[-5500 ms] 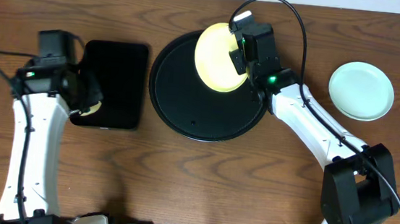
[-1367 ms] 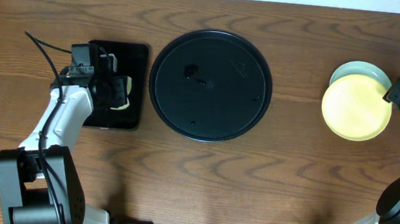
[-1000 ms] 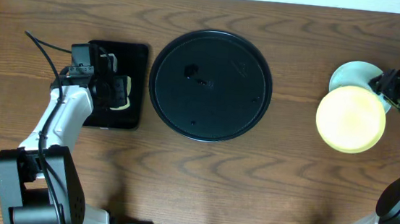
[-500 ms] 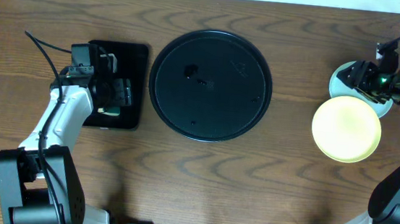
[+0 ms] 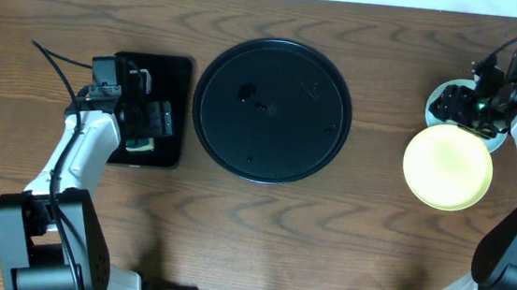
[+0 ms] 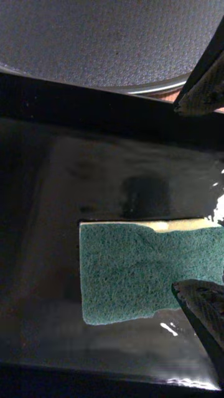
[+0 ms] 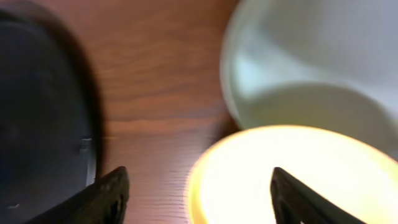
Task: Clean dirty plates on tray and stack at the side
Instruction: 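Release the yellow plate and adjust its edge with the right gripper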
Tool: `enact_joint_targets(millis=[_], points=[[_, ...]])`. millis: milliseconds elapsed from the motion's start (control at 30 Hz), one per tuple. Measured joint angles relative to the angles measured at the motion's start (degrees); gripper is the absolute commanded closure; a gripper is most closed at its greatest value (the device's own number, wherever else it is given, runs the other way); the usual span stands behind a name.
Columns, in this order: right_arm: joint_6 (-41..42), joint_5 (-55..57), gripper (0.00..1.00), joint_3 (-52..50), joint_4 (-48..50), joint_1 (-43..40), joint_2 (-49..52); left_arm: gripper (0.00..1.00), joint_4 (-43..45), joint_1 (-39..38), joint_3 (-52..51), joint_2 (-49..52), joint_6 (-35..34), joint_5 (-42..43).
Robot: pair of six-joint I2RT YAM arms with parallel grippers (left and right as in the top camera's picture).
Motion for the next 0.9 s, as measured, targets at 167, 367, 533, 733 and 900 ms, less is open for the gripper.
enact_joint_targets(millis=[167, 367, 533, 733, 900], points=[[0.11, 4.90, 0.24, 0.00, -0.55, -1.25, 0.00, 0.15, 0.00, 0.00, 0.00, 0.00, 0.00, 0.02], [1.01, 6.78, 0.23, 0.02, -0.81, -6.95, 0.00, 0.15, -0.13, 0.00, 0.00, 0.00, 0.00, 0.02], [3.48, 8.04, 0.30, 0.22, -4.24, -12.02, 0.00, 0.15, 2.21, 0.00, 0.00, 0.00, 0.00, 0.02], [4.79, 10.58, 0.41, 0.26, -8.72, -14.86, 0.00, 0.15, 2.40, 0.00, 0.00, 0.00, 0.00, 0.02], [4.50, 12.28, 0.44, 0.22, -12.48, -14.95, 0.00, 0.15, 2.43, 0.00, 0.00, 0.00, 0.00, 0.02]])
